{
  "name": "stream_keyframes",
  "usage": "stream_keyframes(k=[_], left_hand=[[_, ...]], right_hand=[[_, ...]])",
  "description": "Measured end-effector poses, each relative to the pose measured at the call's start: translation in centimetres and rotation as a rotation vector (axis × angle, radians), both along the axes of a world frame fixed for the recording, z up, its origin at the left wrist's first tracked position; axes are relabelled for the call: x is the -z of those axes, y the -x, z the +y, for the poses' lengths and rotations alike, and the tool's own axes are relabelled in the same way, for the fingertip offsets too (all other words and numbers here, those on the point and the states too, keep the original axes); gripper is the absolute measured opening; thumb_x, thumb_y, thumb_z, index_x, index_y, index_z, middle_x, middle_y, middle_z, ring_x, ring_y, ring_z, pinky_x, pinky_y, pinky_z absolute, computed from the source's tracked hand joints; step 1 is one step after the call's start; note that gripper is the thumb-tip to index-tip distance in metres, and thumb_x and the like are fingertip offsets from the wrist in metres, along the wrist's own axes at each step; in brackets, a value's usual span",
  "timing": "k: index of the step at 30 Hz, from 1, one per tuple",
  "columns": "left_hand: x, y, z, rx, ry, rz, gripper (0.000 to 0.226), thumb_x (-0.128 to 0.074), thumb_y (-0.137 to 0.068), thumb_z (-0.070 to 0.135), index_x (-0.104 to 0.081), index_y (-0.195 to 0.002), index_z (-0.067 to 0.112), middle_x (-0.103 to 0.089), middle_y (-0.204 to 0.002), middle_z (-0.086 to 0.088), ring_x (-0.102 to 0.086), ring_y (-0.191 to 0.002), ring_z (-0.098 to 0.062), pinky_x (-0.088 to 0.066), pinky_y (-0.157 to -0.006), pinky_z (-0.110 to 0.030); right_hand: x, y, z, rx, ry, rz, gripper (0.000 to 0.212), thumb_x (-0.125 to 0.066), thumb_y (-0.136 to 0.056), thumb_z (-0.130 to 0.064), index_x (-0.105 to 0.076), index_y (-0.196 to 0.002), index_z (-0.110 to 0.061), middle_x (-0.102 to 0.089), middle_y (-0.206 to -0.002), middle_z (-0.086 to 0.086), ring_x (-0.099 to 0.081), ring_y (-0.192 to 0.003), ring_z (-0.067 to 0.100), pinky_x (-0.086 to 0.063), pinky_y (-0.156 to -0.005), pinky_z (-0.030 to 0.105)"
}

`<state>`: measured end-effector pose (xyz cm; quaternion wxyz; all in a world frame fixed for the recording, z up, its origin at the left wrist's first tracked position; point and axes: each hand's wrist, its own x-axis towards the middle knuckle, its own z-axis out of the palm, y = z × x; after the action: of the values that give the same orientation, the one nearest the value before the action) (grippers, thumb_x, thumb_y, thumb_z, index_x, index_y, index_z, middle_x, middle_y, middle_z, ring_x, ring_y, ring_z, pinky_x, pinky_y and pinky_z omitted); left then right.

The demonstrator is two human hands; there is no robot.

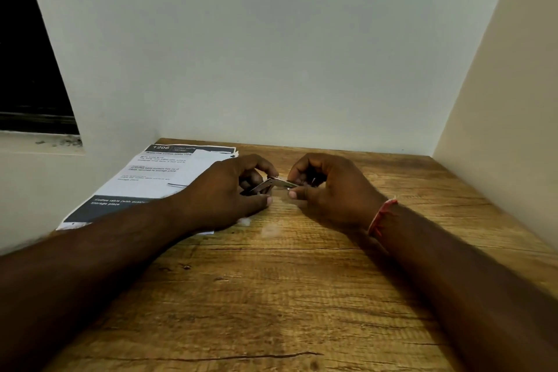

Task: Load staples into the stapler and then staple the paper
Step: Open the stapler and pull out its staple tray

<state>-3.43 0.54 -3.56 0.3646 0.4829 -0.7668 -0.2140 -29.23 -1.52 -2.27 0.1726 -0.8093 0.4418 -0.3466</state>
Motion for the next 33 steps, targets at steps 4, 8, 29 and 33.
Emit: stream_keyframes(k=[4,8,29,33], left_hand=[[0.19,-0.11,-0.12,-0.039,0.055,-0.072,0.038,-0.096,-0.087,0.030,-0.076,-0.117,0.043,-0.076,-0.102,0.013,-0.074,-0.098,-0.001,-0.049,-0.078,-0.003],[0.18,-0.28,-0.35,-0.033,0.018,-0.109,0.032,-0.096,-0.087,0.036,-0.081,-0.115,0.038,-0.079,-0.105,0.016,-0.075,-0.102,0.000,-0.056,-0.090,-0.020],[0.59,0.36,-0.26,-0.068,0.081,-0.142,0.029,-0.072,-0.105,0.051,-0.075,-0.129,0.034,-0.076,-0.084,0.007,-0.066,-0.070,-0.007,-0.046,-0.065,-0.024],[-0.10,0.00,0.05,-0.042,0.041,-0.183,0.029,-0.069,-0.105,0.059,-0.084,-0.114,0.036,-0.078,-0.088,0.014,-0.068,-0.078,-0.001,-0.046,-0.067,-0.022]], right_hand=[[0.03,0.20,-0.11,-0.006,0.005,0.012,0.027,-0.099,-0.080,-0.024,-0.078,-0.096,-0.033,-0.080,-0.093,-0.010,-0.075,-0.089,0.009,-0.065,-0.085,0.037],[0.28,0.18,-0.22,0.005,-0.082,0.052,0.028,-0.099,-0.079,-0.023,-0.081,-0.098,-0.033,-0.081,-0.091,-0.008,-0.077,-0.085,0.009,-0.067,-0.084,0.042],[0.08,0.08,-0.65,0.082,-0.026,0.025,0.015,-0.065,-0.110,-0.029,-0.080,-0.108,-0.027,-0.079,-0.083,-0.008,-0.072,-0.070,0.004,-0.062,-0.074,0.033],[0.07,0.36,-0.59,0.108,-0.109,0.035,0.034,-0.058,-0.113,-0.033,-0.074,-0.087,-0.020,-0.064,-0.063,-0.013,-0.054,-0.054,-0.004,-0.040,-0.060,0.023]])
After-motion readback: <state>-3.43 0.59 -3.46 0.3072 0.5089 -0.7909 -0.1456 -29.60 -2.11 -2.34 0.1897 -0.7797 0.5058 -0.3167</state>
